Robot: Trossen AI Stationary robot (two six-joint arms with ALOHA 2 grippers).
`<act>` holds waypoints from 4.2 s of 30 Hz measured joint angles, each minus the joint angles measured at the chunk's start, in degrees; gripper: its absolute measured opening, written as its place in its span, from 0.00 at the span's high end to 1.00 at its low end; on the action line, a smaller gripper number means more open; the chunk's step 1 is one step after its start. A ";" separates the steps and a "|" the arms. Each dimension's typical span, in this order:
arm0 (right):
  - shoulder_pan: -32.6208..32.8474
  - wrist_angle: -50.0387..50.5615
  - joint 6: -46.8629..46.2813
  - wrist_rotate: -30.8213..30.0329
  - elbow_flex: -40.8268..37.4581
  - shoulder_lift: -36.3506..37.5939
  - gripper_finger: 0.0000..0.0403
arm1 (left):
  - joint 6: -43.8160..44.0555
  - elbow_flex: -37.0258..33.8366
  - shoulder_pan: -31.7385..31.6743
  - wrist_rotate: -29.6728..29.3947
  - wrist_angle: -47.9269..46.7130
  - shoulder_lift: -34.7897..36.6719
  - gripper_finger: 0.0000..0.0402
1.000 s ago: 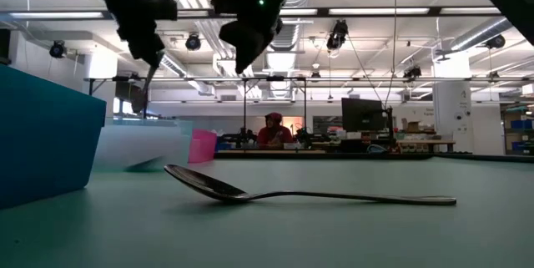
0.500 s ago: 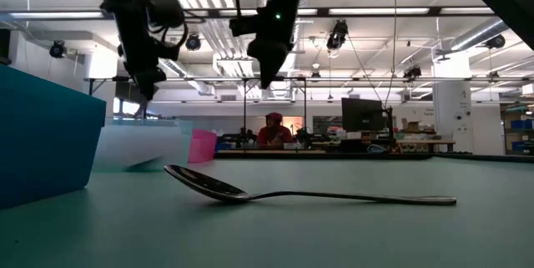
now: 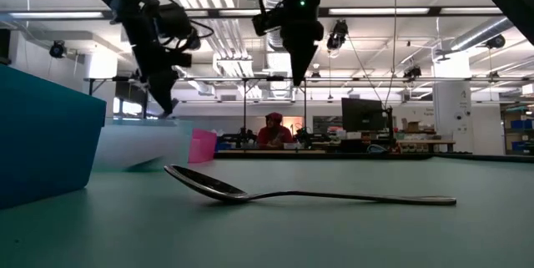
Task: Sort silverware by color (type)
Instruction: Put the blue spoon into the pink bin, then put the black spoon into the green bin
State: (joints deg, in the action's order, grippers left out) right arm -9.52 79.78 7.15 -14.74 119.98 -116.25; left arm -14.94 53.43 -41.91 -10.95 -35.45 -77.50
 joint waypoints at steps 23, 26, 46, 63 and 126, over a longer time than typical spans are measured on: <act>0.90 -15.81 -0.23 16.72 -13.22 0.99 0.76 | -2.71 -0.55 -2.71 2.43 0.13 2.98 0.81; 0.89 -15.78 -0.14 16.72 -14.63 0.99 0.75 | -2.71 -0.59 -3.49 2.40 -0.30 2.39 0.75; 4.04 -16.86 -4.58 35.77 -19.75 1.05 0.74 | 11.02 -0.63 -7.66 -9.35 -7.34 1.03 0.61; 20.94 -22.90 -10.44 36.27 -19.91 1.05 0.77 | 12.61 -0.63 13.23 32.61 -2.45 2.05 0.61; 31.22 -33.90 -29.84 10.60 -25.91 -3.43 0.98 | 49.12 -0.72 78.72 -7.96 6.45 9.19 0.61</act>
State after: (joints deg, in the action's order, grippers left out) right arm 21.70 45.87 -22.69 -4.14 94.07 -119.68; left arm 34.19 52.71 36.81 -18.91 -29.00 -68.30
